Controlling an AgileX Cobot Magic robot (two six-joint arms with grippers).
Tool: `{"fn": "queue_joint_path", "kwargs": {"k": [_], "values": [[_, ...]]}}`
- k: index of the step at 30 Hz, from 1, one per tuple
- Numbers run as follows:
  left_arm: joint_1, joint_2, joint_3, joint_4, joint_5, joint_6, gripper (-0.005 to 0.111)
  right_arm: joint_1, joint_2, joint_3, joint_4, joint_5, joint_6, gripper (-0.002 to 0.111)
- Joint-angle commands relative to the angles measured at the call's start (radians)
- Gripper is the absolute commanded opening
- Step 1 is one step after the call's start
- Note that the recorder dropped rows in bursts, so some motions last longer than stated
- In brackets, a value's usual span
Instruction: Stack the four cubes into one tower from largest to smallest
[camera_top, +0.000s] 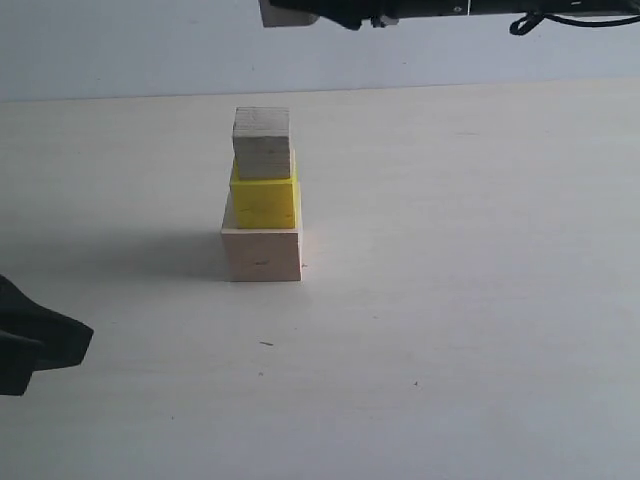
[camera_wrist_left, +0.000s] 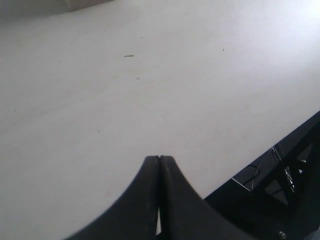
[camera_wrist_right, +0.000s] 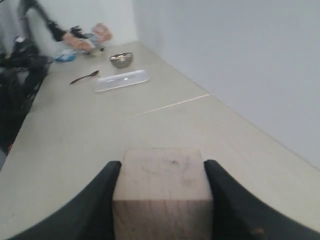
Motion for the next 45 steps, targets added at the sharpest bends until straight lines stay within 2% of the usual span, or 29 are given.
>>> {"fn": "queue_joint_path", "kwargs": {"k": [1,3,5,8,9,10,11,12,13,15,17,19,21,24,27,31,35,37,42,45], "values": [[0.003,-0.006,0.002,-0.011,-0.020,-0.006,0.001,-0.001,-0.081,-0.003,-0.028,-0.075,0.156,0.000],[0.003,-0.006,0.002,-0.009,-0.025,-0.003,0.001,-0.001,-0.118,-0.003,-0.064,-0.125,0.218,0.000],[0.003,-0.006,0.002,-0.005,-0.033,-0.003,0.001,-0.012,-0.168,-0.003,-0.152,-0.268,0.327,0.000],[0.003,-0.006,0.002,-0.005,-0.035,-0.001,0.001,-0.039,-0.225,-0.003,-0.396,-0.526,0.630,0.000],[0.003,-0.006,0.002,-0.005,-0.035,-0.001,0.001,-0.073,-0.253,0.011,-0.649,-0.628,0.904,0.000],[0.003,-0.006,0.002,-0.005,-0.035,-0.001,0.001,-0.088,-0.258,0.013,-0.779,-0.638,1.018,0.000],[0.003,-0.006,0.002,-0.005,-0.040,0.007,0.001,-0.119,-0.264,0.013,-1.137,-0.612,1.329,0.000],[0.003,-0.006,0.002,-0.005,-0.043,0.017,0.001,-0.128,-0.264,0.013,-1.278,-0.587,1.446,0.000],[0.003,-0.006,0.002,-0.005,-0.054,0.036,0.001,-0.130,-0.254,0.013,-1.611,-0.497,1.597,0.000],[0.003,-0.006,0.002,-0.005,-0.083,0.055,0.001,-0.130,-0.222,0.013,-1.820,-0.306,1.594,0.000],[0.003,-0.006,0.002,-0.005,-0.110,0.064,0.001,-0.130,-0.195,0.013,-1.770,-0.179,1.604,0.000],[0.003,-0.006,0.002,-0.005,-0.116,0.079,0.001,-0.130,-0.178,0.013,-1.616,-0.206,1.702,0.000],[0.003,-0.006,0.002,-0.005,-0.108,0.079,0.001,-0.133,-0.176,0.013,-1.614,-0.360,1.861,0.000],[0.003,-0.006,0.002,-0.009,-0.087,0.079,0.001,-0.186,-0.174,0.013,-1.721,-0.573,2.175,0.000],[0.003,-0.006,0.002,-0.010,-0.076,0.079,0.001,-0.226,-0.174,0.013,-1.751,-0.762,2.341,0.000],[0.003,-0.006,0.002,-0.007,-0.086,0.079,0.001,-0.228,-0.191,0.013,-1.751,-1.003,2.260,0.000],[0.003,-0.006,0.002,-0.005,-0.115,0.079,0.001,-0.169,-0.219,0.013,-1.765,-1.132,2.018,0.000],[0.003,-0.004,0.002,-0.003,-0.128,0.079,0.001,-0.136,-0.231,0.013,-1.792,-1.162,1.959,0.000],[0.003,-0.004,0.002,-0.001,-0.164,0.079,0.001,-0.037,-0.234,0.013,-2.038,-1.173,1.959,0.000],[0.003,-0.004,0.002,0.005,-0.177,0.079,0.001,0.029,-0.234,0.013,-2.116,-1.164,1.959,0.000]]}}
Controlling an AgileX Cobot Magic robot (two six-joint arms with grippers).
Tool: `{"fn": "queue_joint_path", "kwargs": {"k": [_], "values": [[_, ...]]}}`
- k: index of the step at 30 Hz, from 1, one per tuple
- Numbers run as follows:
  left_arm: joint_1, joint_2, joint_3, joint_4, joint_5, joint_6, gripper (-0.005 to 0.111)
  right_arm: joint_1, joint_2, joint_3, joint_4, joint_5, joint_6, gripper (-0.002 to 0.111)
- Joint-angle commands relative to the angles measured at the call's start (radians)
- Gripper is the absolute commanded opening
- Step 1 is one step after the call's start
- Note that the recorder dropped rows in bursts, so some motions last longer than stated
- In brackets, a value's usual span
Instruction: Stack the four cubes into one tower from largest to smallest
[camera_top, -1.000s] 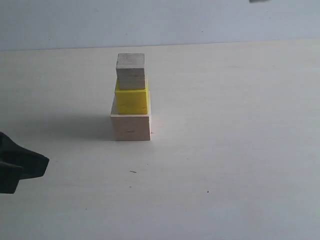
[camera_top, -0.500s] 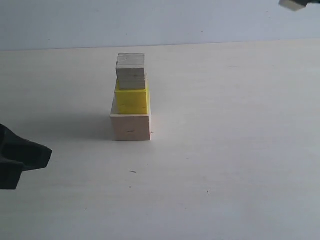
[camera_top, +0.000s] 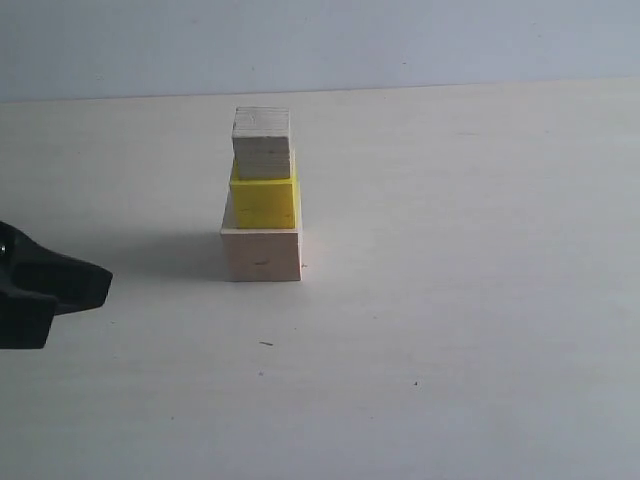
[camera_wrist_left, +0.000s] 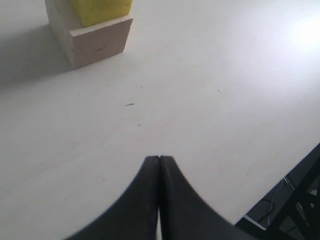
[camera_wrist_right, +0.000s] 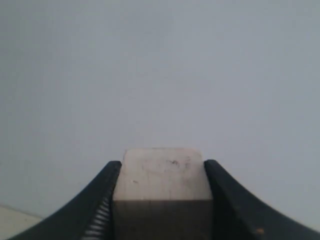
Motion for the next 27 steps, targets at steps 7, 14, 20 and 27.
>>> {"fn": "queue_joint_path", "kwargs": {"k": [7,14,20,27], "values": [[0.003,-0.004,0.002,0.019,-0.034,0.005,0.001,0.114,-0.007,0.001,-0.126,0.043,-0.030,0.000],[0.003,-0.004,0.002,0.012,-0.030,0.001,0.001,-0.009,-0.015,0.009,-0.077,0.346,0.214,0.000],[0.003,-0.004,0.002,0.006,-0.027,0.001,0.001,-0.214,-0.048,0.141,-0.077,0.348,0.509,0.000],[0.003,-0.004,0.002,0.006,-0.039,0.001,0.001,-0.287,-0.054,0.217,-0.079,0.153,0.449,0.000]]}}
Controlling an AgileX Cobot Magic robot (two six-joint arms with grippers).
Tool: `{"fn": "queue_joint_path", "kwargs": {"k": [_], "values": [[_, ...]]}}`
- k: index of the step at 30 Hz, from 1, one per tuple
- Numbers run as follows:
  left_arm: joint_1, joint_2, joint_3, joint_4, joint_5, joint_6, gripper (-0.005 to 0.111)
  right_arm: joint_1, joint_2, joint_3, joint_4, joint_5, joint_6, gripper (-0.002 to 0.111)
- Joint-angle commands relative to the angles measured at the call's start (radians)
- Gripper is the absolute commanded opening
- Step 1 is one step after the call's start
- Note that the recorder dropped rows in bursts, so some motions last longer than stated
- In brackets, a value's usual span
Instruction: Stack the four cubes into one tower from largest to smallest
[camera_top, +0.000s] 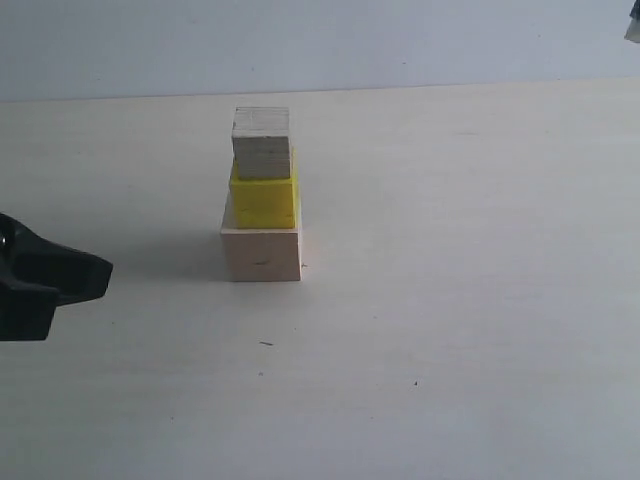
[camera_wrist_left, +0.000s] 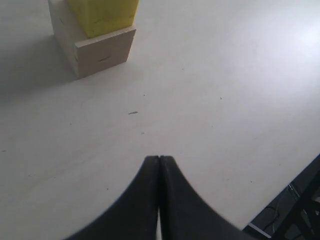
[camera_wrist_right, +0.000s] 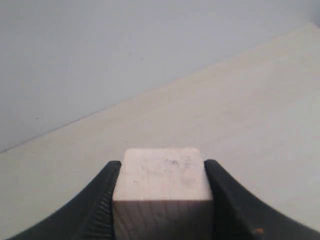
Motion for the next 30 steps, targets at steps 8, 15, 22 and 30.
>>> {"fn": "queue_joint_path", "kwargs": {"k": [8,15,22,30], "values": [[0.003,-0.004,0.002,-0.018,-0.016,0.001,0.001,-0.015,-0.022,0.008,-0.268,-1.099,0.016,0.000],[0.003,-0.004,0.002,-0.021,-0.021,0.001,0.001,0.013,0.007,0.008,-0.822,-1.354,0.112,0.000],[0.003,-0.004,0.002,-0.023,-0.046,0.003,0.001,0.119,0.066,0.004,-0.835,-1.235,0.098,0.000],[0.003,-0.004,0.002,-0.078,-0.030,0.003,0.001,0.219,0.175,-0.097,-0.915,-1.144,0.154,0.000]]}}
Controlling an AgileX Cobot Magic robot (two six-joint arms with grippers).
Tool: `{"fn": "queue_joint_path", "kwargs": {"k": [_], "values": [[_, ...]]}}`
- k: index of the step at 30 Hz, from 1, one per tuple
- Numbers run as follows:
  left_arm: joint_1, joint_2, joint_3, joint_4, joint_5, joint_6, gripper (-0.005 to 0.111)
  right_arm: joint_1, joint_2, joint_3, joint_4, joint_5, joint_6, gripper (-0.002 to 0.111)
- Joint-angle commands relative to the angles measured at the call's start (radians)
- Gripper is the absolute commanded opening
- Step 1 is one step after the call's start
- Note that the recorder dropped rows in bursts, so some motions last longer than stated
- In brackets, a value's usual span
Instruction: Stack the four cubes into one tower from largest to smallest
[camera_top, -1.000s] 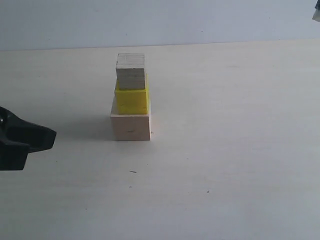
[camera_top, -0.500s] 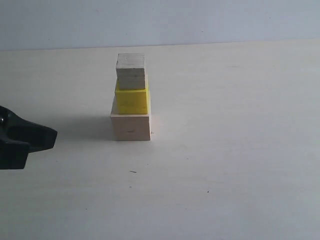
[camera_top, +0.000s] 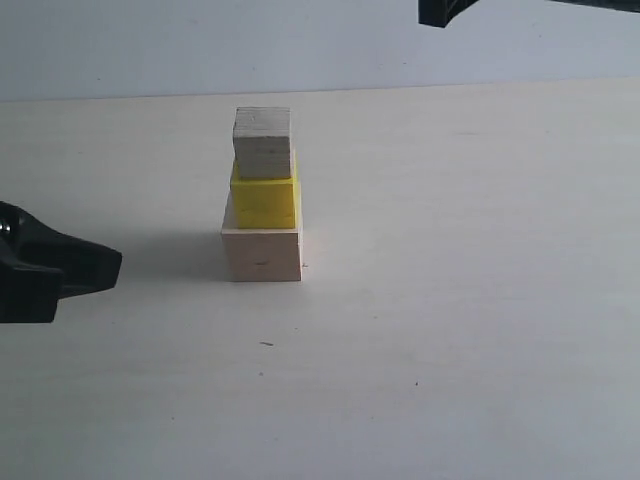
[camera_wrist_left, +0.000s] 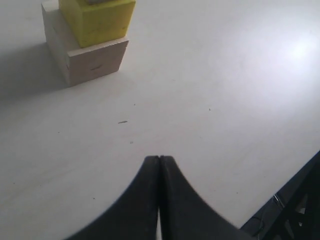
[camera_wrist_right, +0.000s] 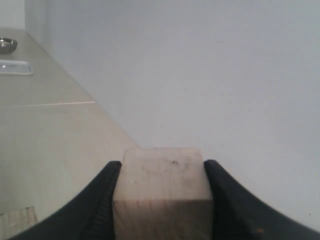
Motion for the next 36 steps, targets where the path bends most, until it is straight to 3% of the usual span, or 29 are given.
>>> {"fn": "queue_joint_path", "kwargs": {"k": [1,6,14,21,36], "values": [[0.003,-0.004,0.002,-0.029,0.004,0.003,0.001,0.034,0.069,-0.084,-0.091,-0.041,0.088,0.000],[0.003,-0.004,0.002,-0.032,0.022,0.003,0.001,0.038,0.216,-0.285,-0.280,-0.335,0.265,0.000],[0.003,-0.004,0.002,-0.034,0.022,0.001,0.001,0.041,0.306,-0.335,-0.308,-0.335,0.320,0.000],[0.003,-0.004,0.002,-0.029,0.020,0.001,0.001,0.133,0.306,-0.326,-0.321,-0.335,0.335,0.000],[0.003,-0.004,0.002,-0.030,0.024,0.001,0.001,0.132,0.318,-0.326,-0.315,-0.335,0.326,0.000]]}}
